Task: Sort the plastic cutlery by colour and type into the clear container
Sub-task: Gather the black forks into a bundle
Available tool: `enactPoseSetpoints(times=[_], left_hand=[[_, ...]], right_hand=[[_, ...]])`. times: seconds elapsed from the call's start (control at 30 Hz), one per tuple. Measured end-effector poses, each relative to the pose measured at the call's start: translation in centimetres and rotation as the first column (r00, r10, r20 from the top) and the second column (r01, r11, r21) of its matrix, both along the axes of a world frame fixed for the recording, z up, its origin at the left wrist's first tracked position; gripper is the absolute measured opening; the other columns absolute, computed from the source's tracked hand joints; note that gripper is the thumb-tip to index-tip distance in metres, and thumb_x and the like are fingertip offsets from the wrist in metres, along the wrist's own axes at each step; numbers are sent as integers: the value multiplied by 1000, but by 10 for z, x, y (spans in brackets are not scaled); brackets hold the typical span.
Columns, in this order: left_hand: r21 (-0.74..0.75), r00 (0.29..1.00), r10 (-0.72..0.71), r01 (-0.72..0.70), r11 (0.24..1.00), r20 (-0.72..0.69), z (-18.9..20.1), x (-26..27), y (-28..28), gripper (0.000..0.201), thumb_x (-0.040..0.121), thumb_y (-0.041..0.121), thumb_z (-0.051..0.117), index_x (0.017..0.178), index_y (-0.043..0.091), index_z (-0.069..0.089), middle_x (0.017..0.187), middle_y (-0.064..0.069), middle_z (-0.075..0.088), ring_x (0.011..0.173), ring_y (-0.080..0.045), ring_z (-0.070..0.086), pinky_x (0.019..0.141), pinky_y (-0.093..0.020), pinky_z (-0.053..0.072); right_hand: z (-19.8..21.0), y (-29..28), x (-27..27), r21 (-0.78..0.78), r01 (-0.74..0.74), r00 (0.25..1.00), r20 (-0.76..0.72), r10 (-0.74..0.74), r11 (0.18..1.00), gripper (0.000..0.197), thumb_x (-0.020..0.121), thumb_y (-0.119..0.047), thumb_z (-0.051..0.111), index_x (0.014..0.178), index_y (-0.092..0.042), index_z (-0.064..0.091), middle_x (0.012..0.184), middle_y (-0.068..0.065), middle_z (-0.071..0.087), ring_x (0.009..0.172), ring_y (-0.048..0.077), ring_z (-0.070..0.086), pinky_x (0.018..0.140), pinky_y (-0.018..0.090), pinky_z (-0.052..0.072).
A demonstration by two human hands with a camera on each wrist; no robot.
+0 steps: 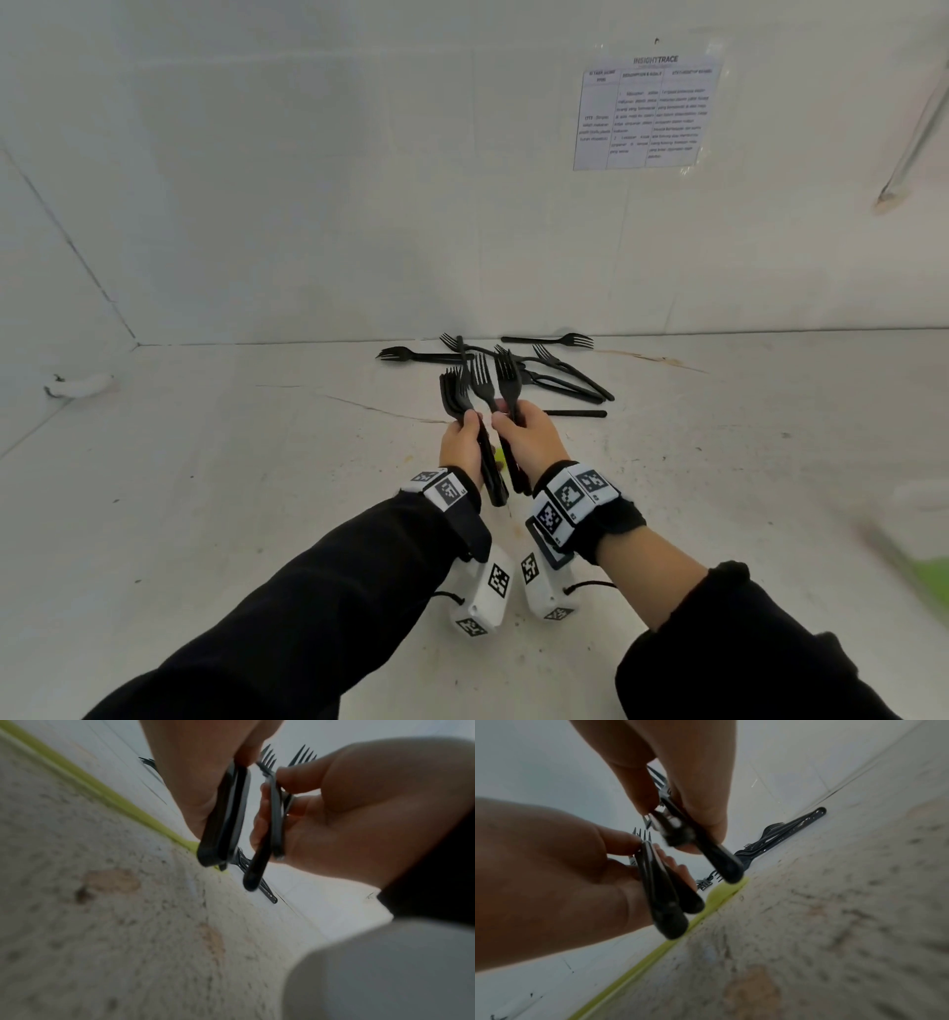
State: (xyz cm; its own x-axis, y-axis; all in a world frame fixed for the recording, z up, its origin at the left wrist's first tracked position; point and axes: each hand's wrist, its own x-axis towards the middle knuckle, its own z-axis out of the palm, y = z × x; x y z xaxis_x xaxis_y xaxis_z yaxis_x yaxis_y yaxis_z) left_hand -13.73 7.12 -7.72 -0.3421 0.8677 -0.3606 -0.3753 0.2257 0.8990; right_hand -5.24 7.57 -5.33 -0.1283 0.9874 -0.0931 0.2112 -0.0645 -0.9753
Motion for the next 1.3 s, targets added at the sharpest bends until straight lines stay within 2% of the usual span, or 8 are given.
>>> enactPoseSetpoints(times=[0.13, 0.23, 0.5, 0.67, 0.83, 1.0, 1.17, 1.3], left_hand=[[48, 999, -1, -1, 999, 51, 5, 11, -13, 33, 101, 19, 37, 117, -3, 55, 106, -18, 62, 97, -29, 61, 86, -39, 51], [58, 994, -9, 2, 998, 105, 9, 18, -22, 30, 101, 19, 37, 115, -1, 55, 103, -17, 62, 91, -27, 62, 64, -30, 54], [1, 980, -24, 25, 1000, 195, 14, 45, -43, 34, 102, 22, 28, 100, 11, 59, 84, -5, 60, 75, -15, 56, 62, -28, 45], [-7, 982, 40, -39, 999, 186, 12, 58, -56, 34, 102, 22, 29, 118, 9, 56, 122, -15, 59, 97, -24, 58, 66, -34, 47], [77, 991, 28, -38, 996, 130, 10, 67, -62, 28, 101, 13, 37, 119, 1, 54, 114, -17, 60, 85, -17, 61, 61, -29, 51], [88, 995, 47, -54, 995, 88, 7, 72, -63, 23, 100, 15, 41, 113, 6, 57, 101, -10, 64, 91, -21, 61, 59, -30, 50], [82, 996, 41, -47, 996, 75, 9, 76, -62, 24, 99, 12, 42, 117, 4, 56, 96, -9, 64, 87, -21, 61, 59, -29, 49], [92, 997, 74, -77, 993, 37, 11, 73, -57, 24, 98, 7, 42, 116, 5, 57, 93, -10, 63, 80, -19, 61, 52, -25, 53]], right_hand=[[3, -11, 8, -22, -35, 999, 38, 36, 999, 19, 94, -17, 49, 110, -12, 58, 97, 4, 61, 93, 18, 59, 88, 33, 49], [6, -19, 13, -7, -61, 996, 63, 62, 998, 15, 93, -16, 48, 102, -13, 59, 98, 12, 64, 96, 26, 62, 90, 40, 50], [8, -32, 32, -39, -50, 994, 92, 53, 998, 9, 89, -17, 56, 97, -21, 56, 105, 8, 65, 101, 23, 62, 95, 45, 50], [8, -39, 46, -54, -128, 983, 122, 134, 990, 16, 91, -18, 53, 107, -17, 56, 101, 7, 62, 99, 24, 62, 89, 41, 52], [3, -41, 61, -39, -113, 983, 144, 117, 993, 26, 92, -19, 50, 116, -11, 55, 94, 3, 57, 82, 17, 54, 67, 25, 45], [6, -45, 64, -69, -146, 982, 112, 153, 987, 25, 95, -19, 45, 115, -9, 57, 107, 13, 64, 99, 27, 62, 92, 43, 51], [5, -42, 61, -31, -147, 974, 171, 150, 989, 24, 94, -17, 39, 105, -7, 58, 114, 23, 57, 94, 29, 58, 81, 38, 48], [4, -40, 57, 10, -106, 978, 181, 102, 994, 30, 97, -15, 37, 118, -5, 56, 107, 17, 62, 102, 30, 60, 93, 45, 50]])
